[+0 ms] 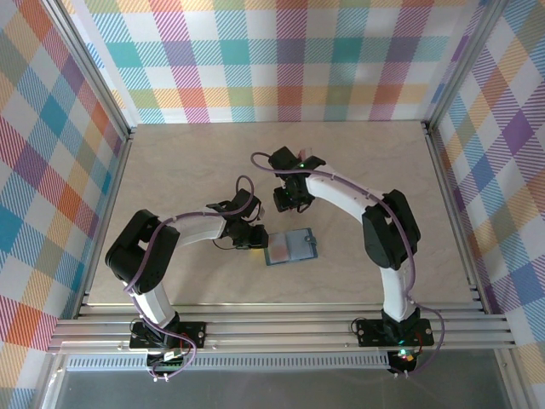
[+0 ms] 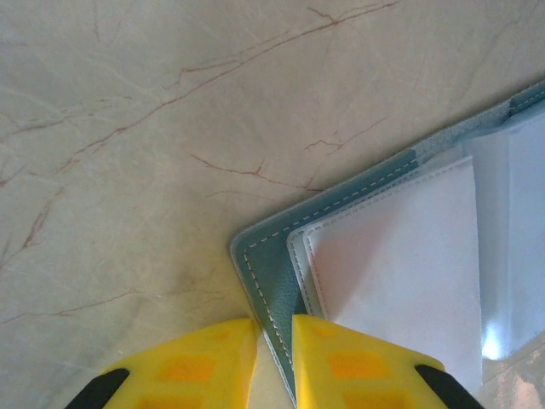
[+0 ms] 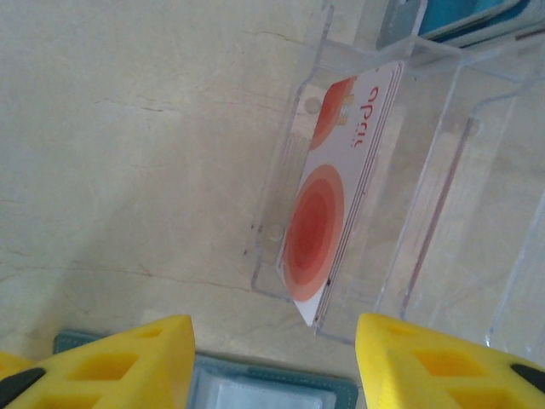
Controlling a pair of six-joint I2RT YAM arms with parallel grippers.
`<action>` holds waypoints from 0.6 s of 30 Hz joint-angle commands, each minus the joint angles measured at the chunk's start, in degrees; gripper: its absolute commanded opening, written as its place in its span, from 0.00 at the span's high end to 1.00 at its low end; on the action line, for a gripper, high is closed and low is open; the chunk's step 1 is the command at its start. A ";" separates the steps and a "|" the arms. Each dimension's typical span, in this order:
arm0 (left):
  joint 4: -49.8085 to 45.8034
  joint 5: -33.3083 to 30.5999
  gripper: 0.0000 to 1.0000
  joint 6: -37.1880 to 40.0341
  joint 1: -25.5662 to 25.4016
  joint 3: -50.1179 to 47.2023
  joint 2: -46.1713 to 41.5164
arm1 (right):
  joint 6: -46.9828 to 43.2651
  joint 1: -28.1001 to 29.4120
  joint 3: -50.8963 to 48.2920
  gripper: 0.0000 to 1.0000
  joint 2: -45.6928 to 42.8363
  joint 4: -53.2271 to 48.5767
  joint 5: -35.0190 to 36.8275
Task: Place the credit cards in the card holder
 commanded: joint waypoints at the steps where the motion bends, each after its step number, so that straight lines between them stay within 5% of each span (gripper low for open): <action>1: -0.19 -0.76 0.79 0.34 -1.25 -0.88 1.50 | -1.46 -0.11 2.18 0.47 1.95 -1.97 1.51; 18: 0.05 -0.32 0.80 0.43 -1.25 -0.86 1.41 | -2.59 -0.64 3.97 0.47 4.17 -2.06 0.23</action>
